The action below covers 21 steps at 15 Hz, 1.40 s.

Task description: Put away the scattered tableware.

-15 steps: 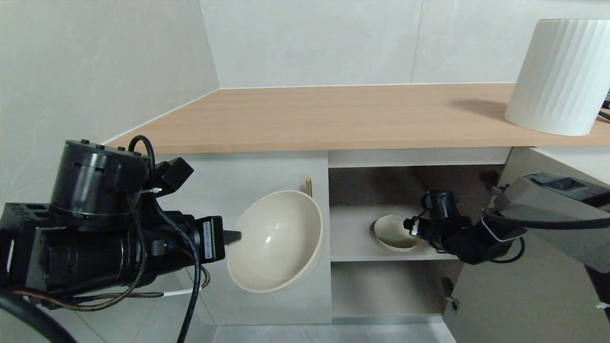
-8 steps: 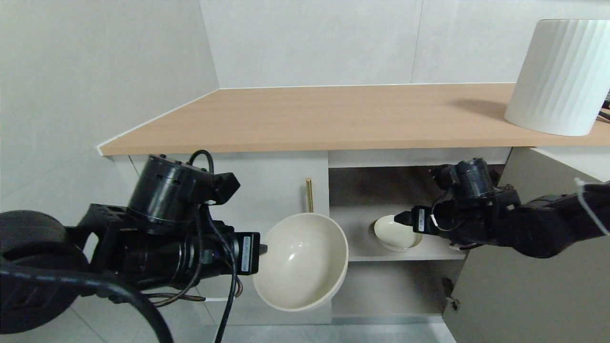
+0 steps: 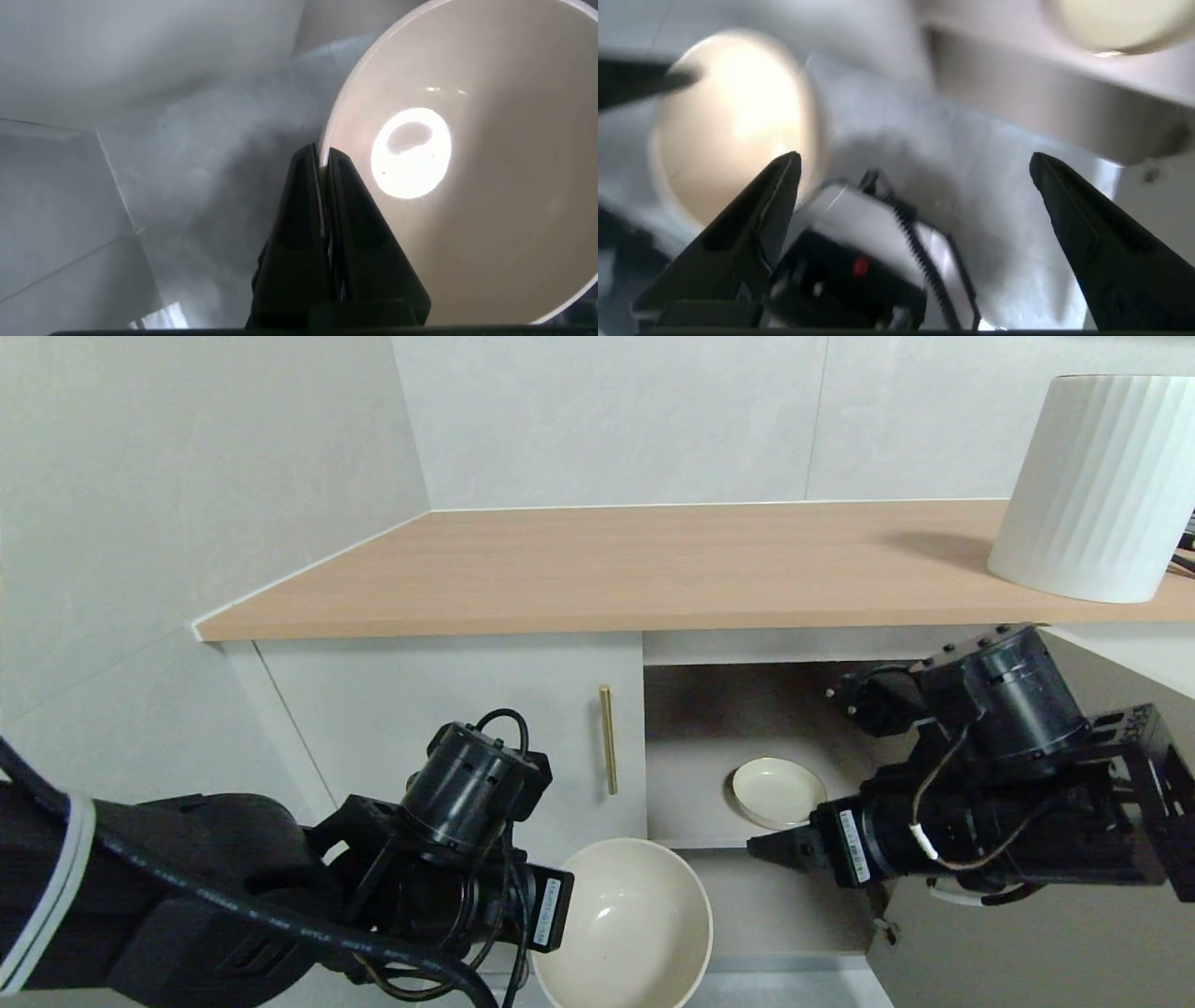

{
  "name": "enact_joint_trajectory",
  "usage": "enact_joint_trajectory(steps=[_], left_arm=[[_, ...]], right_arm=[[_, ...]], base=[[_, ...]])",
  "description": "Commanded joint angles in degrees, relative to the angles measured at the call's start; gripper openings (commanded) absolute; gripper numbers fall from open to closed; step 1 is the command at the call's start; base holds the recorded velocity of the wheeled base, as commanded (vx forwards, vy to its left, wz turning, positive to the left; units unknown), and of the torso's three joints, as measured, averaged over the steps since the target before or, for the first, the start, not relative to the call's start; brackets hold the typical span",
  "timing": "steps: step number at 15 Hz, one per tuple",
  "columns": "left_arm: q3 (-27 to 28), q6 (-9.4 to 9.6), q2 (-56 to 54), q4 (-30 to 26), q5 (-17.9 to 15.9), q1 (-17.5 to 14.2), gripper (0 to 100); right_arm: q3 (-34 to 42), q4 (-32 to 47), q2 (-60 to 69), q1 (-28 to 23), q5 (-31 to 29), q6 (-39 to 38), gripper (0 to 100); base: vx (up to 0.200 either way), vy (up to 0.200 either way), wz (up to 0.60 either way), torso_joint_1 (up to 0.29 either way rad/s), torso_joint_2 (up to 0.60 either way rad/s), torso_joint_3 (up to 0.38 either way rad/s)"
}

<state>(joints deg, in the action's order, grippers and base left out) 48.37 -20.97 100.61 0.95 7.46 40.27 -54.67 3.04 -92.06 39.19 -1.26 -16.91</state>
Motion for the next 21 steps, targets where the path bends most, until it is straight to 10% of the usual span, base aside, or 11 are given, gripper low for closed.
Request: enact_joint_trajectory(steps=[1,12,13,21], left_arm=[[-0.82,-0.04,-0.06,0.02,0.36,1.75,0],[-1.61,-0.04,-0.59,0.02,2.3,4.82,0],[-1.61,-0.04,-0.59,0.02,2.3,4.91,0],[-1.61,-0.04,-0.59,0.02,2.21,5.0,0]], right_arm=[[1.41,0.04,-4.09,4.49,-0.85,-0.05,100],[0.71,-0.66,-12.44,7.3,-1.38,-0.58,100],[0.8,-1.37,-12.44,7.3,-1.38,-0.58,0],[1.15,-2.51,-12.79,8.44,-1.38,-0.76,0]], base=[[0.0,0.0,0.0,0.0,0.0,0.0],[0.0,0.0,0.0,0.0,0.0,0.0],[0.0,0.0,0.0,0.0,0.0,0.0],[0.0,0.0,0.0,0.0,0.0,0.0]])
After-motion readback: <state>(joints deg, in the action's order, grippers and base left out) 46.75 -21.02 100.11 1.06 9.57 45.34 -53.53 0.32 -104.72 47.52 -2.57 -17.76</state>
